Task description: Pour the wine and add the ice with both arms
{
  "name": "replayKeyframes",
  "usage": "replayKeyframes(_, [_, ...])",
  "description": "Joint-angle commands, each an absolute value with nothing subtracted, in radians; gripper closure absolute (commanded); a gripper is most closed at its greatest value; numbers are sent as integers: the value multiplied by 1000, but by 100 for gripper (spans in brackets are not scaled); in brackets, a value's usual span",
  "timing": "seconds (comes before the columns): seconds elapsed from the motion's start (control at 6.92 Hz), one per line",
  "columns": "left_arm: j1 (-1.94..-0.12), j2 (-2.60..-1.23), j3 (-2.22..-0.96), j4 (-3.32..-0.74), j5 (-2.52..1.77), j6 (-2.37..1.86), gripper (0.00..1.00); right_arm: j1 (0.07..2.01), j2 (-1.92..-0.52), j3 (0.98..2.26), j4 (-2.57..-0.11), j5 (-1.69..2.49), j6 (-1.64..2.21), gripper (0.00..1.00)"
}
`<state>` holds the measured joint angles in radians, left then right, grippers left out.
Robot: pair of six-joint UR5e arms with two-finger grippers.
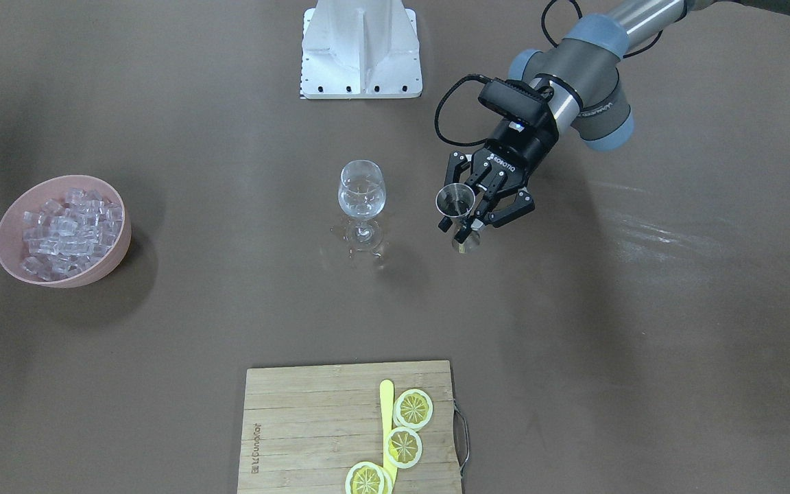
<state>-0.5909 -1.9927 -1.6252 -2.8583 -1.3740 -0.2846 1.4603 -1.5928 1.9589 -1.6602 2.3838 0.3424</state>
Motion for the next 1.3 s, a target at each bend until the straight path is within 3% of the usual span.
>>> replayKeyframes(0.0, [-552, -1997, -1615, -2869, -1321, -171, 100, 1460, -1591, 1970, -1660, 2384, 402, 0])
replayKeyframes(0.43, [-514, -2003, -1638, -2876, -1176, -21, 100, 1460, -1588, 1959, -1660, 2379, 402, 0])
replayKeyframes(0.72, [-373, -2032, -1638, -2873, -1059, 87, 100, 1460, -1574, 1970, -1660, 2376, 403, 0])
replayKeyframes(1.16, [-359, -2039, -1638, -2872, -1048, 303, 100, 1460, -1575, 1977, -1661, 2376, 408, 0])
